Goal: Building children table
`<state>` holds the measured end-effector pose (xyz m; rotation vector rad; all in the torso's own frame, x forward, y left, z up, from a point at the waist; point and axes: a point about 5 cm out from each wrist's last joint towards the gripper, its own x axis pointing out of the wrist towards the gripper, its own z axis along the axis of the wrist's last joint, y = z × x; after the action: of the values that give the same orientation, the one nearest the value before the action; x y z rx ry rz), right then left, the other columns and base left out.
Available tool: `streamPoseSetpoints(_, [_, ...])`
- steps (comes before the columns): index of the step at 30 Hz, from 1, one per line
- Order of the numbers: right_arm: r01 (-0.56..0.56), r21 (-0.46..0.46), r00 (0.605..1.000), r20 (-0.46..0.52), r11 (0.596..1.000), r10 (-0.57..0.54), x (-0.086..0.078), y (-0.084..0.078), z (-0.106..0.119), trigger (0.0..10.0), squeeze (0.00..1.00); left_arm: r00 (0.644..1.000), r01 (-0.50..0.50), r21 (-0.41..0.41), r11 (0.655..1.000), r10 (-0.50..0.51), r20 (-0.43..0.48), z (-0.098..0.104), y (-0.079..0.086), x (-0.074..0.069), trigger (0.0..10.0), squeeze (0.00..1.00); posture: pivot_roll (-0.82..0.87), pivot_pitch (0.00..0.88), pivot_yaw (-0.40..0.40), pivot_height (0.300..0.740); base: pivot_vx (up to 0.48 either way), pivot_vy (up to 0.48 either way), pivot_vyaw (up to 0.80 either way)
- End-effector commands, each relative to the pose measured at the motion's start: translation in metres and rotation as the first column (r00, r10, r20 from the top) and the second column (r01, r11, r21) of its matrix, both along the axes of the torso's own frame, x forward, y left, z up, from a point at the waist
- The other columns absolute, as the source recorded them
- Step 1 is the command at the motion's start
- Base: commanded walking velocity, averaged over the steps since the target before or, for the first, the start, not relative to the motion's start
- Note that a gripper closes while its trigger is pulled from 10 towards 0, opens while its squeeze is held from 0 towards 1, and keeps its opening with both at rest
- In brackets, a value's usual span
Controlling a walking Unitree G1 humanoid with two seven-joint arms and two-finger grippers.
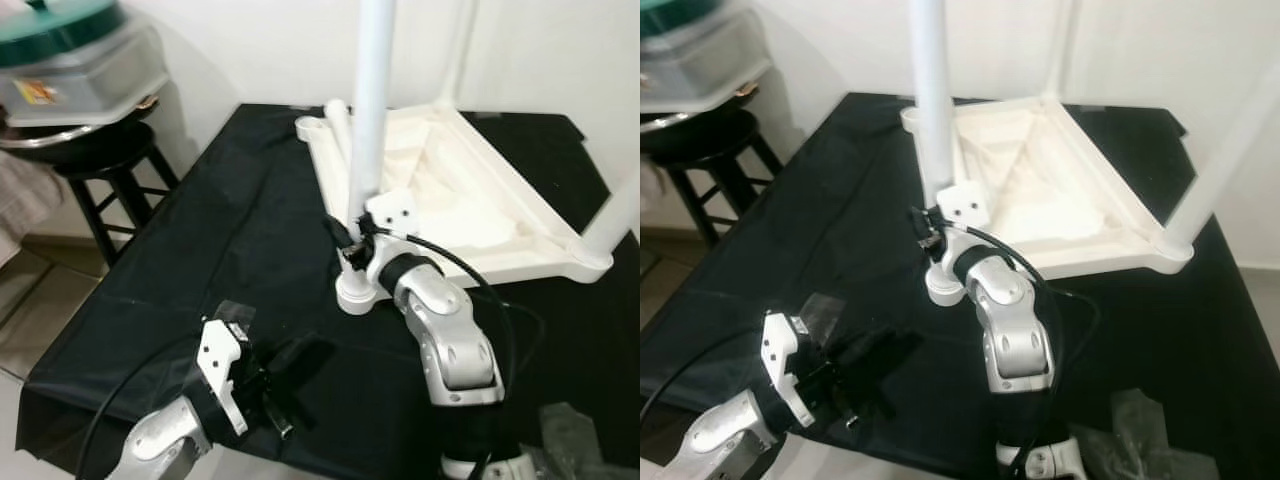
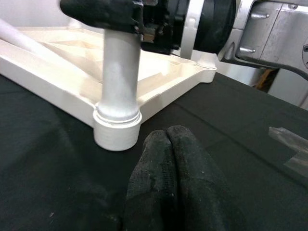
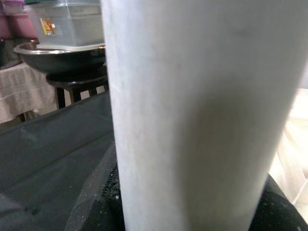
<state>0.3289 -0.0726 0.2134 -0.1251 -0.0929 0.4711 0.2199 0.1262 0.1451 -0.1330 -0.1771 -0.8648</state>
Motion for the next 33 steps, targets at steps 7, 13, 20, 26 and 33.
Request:
streamPoseSetpoints(7, [-0.233,0.073,0.946,-0.214,0.97,0.244,-0.005,0.023,-0.023,10.0,1.0,1.0,-0.007,0.003,1.0,0.007,-0.02,-0.003,0.001,0.0,10.0,0.0,0.03,0.206,0.049,0.74,0.0,0.0,0.0])
streamPoseSetpoints(13, [-0.444,-0.009,0.888,-0.142,0.896,0.438,-0.014,0.02,0.0,10.0,1.0,1.0,0.0,0.002,1.0,0.0,-0.024,-0.003,-0.001,0.0,10.0,0.0,0.03,0.207,0.052,0.74,0.0,0.0,0.0])
streamPoseSetpoints(20, [-0.714,-0.268,0.696,-0.162,0.648,0.7,-0.009,-0.019,0.012,10.0,0.0,1.0,0.005,0.003,1.0,-0.005,-0.026,-0.003,-0.001,0.0,10.0,0.0,0.06,0.199,0.058,0.74,0.0,0.0,0.0])
streamPoseSetpoints(26, [-0.746,-0.262,0.661,-0.184,0.612,0.727,0.006,-0.035,0.021,10.0,0.0,1.0,0.0,0.01,1.0,0.001,-0.024,-0.004,-0.001,-0.001,10.0,0.0,0.07,0.195,0.057,0.74,0.0,0.0,0.0])
streamPoseSetpoints(33, [-0.826,-0.213,0.562,-0.242,0.521,0.791,0.017,-0.048,0.03,10.0,0.0,1.0,-0.02,0.032,0.999,0.02,-0.021,-0.005,0.001,-0.004,10.0,0.0,0.09,0.194,0.058,0.74,0.0,0.0,0.0])
